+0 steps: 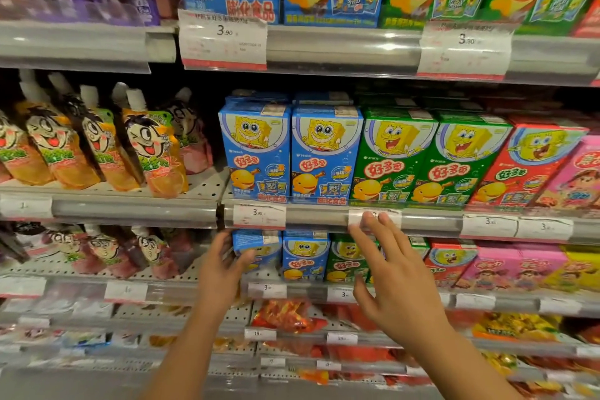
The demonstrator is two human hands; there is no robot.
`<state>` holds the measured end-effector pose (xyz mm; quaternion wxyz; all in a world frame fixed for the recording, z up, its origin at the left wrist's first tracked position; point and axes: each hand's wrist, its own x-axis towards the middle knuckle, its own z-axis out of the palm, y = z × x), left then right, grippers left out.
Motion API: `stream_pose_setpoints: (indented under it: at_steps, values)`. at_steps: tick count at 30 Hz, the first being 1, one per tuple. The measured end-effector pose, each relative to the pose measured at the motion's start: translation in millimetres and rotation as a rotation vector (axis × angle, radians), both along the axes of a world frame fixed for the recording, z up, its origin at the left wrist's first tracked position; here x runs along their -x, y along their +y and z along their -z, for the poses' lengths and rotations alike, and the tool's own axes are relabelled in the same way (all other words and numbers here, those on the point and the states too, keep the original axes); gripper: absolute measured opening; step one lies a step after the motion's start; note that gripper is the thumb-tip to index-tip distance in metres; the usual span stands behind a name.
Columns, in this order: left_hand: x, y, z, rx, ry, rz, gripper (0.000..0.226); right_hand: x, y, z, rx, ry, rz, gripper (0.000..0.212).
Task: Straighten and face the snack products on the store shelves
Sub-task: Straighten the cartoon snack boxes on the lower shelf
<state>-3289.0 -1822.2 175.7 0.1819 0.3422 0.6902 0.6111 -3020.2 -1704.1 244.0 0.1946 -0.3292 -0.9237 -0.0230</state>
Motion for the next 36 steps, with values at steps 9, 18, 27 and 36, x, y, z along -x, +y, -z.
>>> stream_pose_setpoints:
  at_steps: [9,18,27,36]
  values:
    - [25.8,3.5,-2.3,0.097,-0.055,0.095,0.043,2.7,-5.1,0.9,0.034,-0.020,0.021,0.075]
    - [27.3,-3.1,-12.4,0.177,-0.046,0.190,0.046,3.5,-6.4,-0.9,0.045,-0.009,0.013,0.076]
    - [-19.2,13.7,1.7,0.317,1.133,-0.029,0.059,0.5,-5.8,-0.1,0.043,0.022,-0.013,0.079]
    - [-66.3,66.1,-16.8,0.632,1.238,0.081,0.057,-1.1,-4.0,1.1,0.041,0.023,-0.024,0.085]
